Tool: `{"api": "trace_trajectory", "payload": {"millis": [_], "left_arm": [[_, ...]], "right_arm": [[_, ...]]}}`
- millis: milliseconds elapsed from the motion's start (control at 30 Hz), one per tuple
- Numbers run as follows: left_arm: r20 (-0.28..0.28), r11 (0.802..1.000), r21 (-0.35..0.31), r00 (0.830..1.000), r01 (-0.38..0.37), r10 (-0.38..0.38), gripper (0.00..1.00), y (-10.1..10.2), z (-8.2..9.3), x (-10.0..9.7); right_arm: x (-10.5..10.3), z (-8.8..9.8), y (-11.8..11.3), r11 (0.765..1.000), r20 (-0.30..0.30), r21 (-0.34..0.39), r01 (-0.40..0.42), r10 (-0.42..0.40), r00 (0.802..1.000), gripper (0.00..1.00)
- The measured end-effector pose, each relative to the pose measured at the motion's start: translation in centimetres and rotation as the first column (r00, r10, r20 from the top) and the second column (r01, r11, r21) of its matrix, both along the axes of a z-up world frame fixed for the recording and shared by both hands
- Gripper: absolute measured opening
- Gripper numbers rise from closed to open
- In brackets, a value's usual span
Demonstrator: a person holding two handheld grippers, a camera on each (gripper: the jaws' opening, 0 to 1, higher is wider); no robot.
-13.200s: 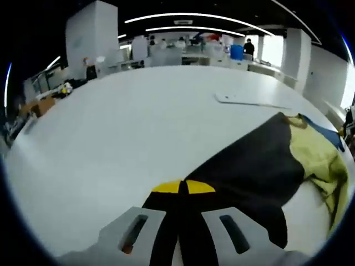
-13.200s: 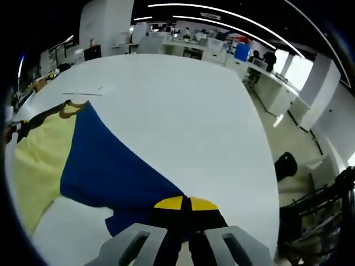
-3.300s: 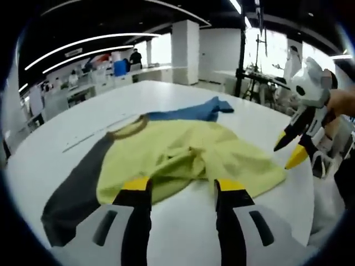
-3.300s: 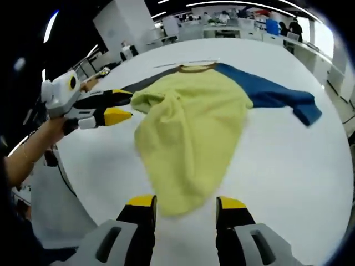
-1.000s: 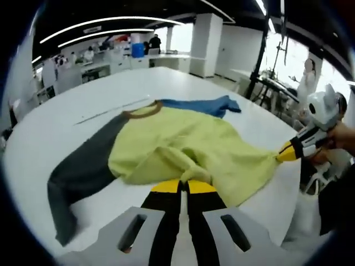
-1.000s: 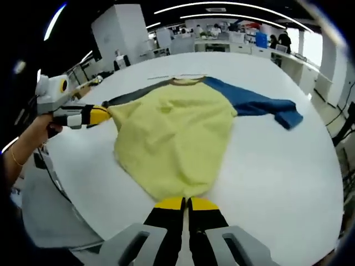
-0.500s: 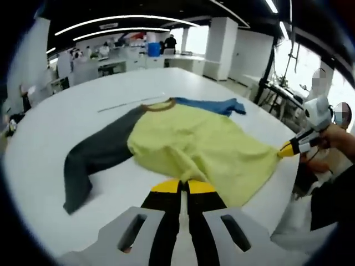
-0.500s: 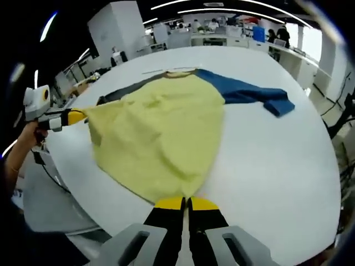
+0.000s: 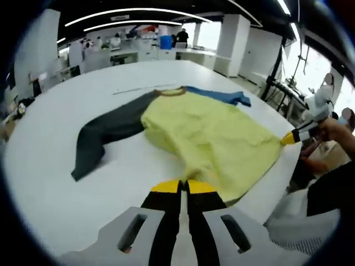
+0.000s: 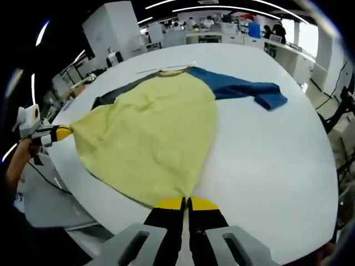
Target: Fold the garment on the visible template until the final outline fits inside the template.
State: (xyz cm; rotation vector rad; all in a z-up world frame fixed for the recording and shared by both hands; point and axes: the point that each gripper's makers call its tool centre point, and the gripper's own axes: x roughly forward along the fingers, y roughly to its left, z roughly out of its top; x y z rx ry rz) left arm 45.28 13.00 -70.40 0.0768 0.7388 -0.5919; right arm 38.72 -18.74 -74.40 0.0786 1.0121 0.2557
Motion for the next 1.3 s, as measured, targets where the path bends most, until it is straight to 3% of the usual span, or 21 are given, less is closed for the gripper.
{"api": "trace_trajectory", "payload": {"millis": [167,333,600,1000,1300], "left_arm": [[-0.04,1.0,0.002,0.999,-0.018,0.018,0.0,1.0,-1.1,-1.8],[-0.103,0.995,-0.033,0.991,-0.089,0.085,0.0,1.9,-2.2,-3.3],[-0.196,0.99,0.009,0.971,-0.139,0.138,0.0,2.6,-4.5,-4.9],[-0.253,0.991,0.052,0.959,-0.12,0.13,0.0,2.5,-5.8,-6.6],[-0.281,0.987,0.131,0.951,-0.093,0.127,0.01,2.9,-6.6,-7.6]], "right_arm": [[-0.1,-0.1,-0.5,1.0,-0.006,0.003,0.013,-0.013,1.0,0.0],[-0.2,-0.2,-0.8,1.0,-0.016,0.021,0.017,-0.016,1.0,0.0],[-1.5,-1.8,-1.1,1.0,-0.072,-0.02,-0.024,0.023,0.997,0.0],[-2.5,-2.4,-1.5,0.997,-0.104,-0.062,-0.046,0.04,0.994,0.0],[-2.7,-2.3,-1.9,0.998,-0.097,-0.056,-0.03,0.025,0.995,0.0]]}}
